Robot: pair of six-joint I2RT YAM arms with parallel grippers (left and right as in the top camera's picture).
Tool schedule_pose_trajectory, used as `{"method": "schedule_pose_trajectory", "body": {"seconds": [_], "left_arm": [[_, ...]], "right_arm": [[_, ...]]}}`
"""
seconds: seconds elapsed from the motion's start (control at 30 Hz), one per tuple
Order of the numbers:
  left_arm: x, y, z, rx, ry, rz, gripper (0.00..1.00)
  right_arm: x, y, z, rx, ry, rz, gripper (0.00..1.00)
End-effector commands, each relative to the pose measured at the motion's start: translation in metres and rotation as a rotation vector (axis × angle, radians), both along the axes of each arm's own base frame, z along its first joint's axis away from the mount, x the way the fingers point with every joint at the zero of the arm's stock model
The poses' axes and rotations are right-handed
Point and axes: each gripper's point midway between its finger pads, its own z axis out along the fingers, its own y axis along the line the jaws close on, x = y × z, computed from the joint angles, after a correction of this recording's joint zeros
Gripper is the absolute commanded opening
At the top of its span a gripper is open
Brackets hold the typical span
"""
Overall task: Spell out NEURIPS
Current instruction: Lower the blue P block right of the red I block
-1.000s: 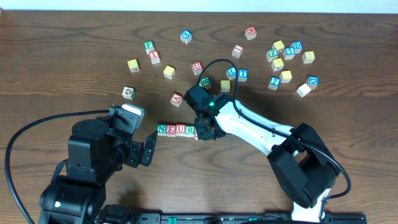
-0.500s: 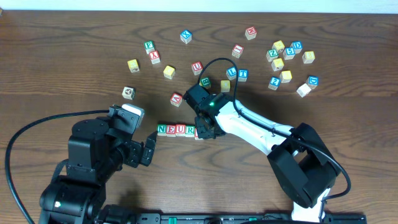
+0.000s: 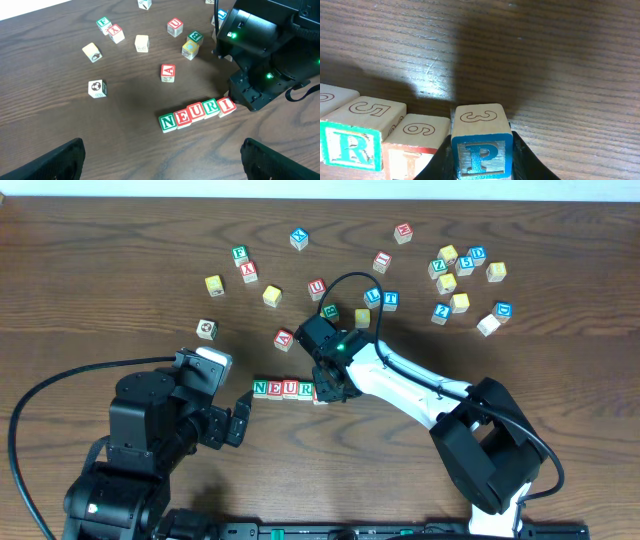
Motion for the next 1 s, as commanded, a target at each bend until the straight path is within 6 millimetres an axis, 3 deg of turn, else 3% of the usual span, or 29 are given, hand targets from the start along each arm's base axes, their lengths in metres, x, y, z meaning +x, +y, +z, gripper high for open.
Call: {"method": "schedule_pose_trajectory", "body": {"seconds": [0.0, 0.4, 0.47, 0.97], "left_arm": [[0.0005, 0.0002, 0.0072, -0.003, -0.019, -0.003, 0.98], [0.0005, 0.0002, 0.0072, -0.003, -0.019, -0.003, 0.98], [0.0005, 0.0002, 0.0072, -0.003, -0.019, -0.003, 0.98], [0.0005, 0.0002, 0.0072, -0.003, -0.019, -0.003, 0.98]], "right_arm": [[-0.0033, -0.0002, -0.0017, -0.004, 0.007, -0.014, 0.1], [-0.004, -0.0009, -0.0018, -0.006, 0.01, -0.014, 0.26], [-0.0042, -0.0011, -0.0019, -0.007, 0.011, -0.014, 0.36], [-0.0035, -0.0033, -0.0018, -0.019, 0.005, -0.015, 0.35]]}}
